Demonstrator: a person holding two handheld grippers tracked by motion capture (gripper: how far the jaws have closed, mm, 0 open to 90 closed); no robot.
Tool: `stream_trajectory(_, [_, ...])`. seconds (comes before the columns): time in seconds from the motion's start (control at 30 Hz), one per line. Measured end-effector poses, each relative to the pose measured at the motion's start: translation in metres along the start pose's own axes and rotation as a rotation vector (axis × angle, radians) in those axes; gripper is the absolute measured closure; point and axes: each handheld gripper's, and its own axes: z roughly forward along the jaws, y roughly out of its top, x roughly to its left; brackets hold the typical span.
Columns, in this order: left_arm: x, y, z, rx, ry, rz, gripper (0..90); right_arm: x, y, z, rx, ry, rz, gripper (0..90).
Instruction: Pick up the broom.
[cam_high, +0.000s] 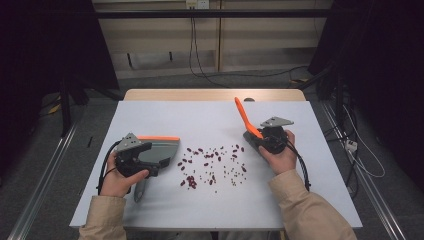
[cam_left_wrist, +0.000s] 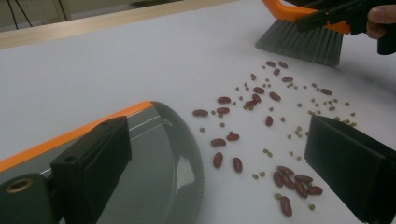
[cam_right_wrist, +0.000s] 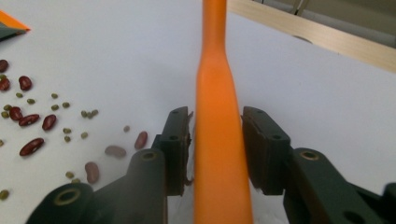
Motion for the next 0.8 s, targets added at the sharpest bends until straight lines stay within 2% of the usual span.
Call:
stream_trajectory(0.07, [-0.001,0.0,0.001,0.0,-0.001,0.0,7.3,-0.002,-0.003,-0.004,0.019,0.012,0.006,61.8])
stream_trajectory(0.13, [-0.002,-0.001,0.002,0.003,-0.002,0.002,7.2,-0.003,-0.005,-0.01,0.003,0.021,0.002,70.5])
stream_trajectory(0.17, [-0.002,-0.001,0.002,0.007,-0.002,0.004,7.2,-0.003,-0.006,-0.012,-0.017,0.022,-0.002,70.6])
stream_trajectory(0.37, [-0.003,-0.001,0.001,0.004,0.002,0.01,7.2,0.005,-0.007,-0.011,-0.008,0.018,-0.03,71.3])
stream_trajectory(0.43, [-0.002,-0.002,0.0,-0.004,0.003,0.005,7.2,0.012,-0.008,-0.011,-0.016,0.0,-0.037,71.3])
stream_trajectory(0.57, [-0.002,-0.002,-0.001,-0.004,0.007,0.0,7.2,0.019,-0.012,-0.01,-0.048,-0.028,-0.013,71.3])
stream_trajectory(0.8, [-0.002,-0.002,-0.001,-0.007,0.003,0.001,7.2,0.033,-0.016,-0.009,-0.072,-0.055,-0.06,71.2])
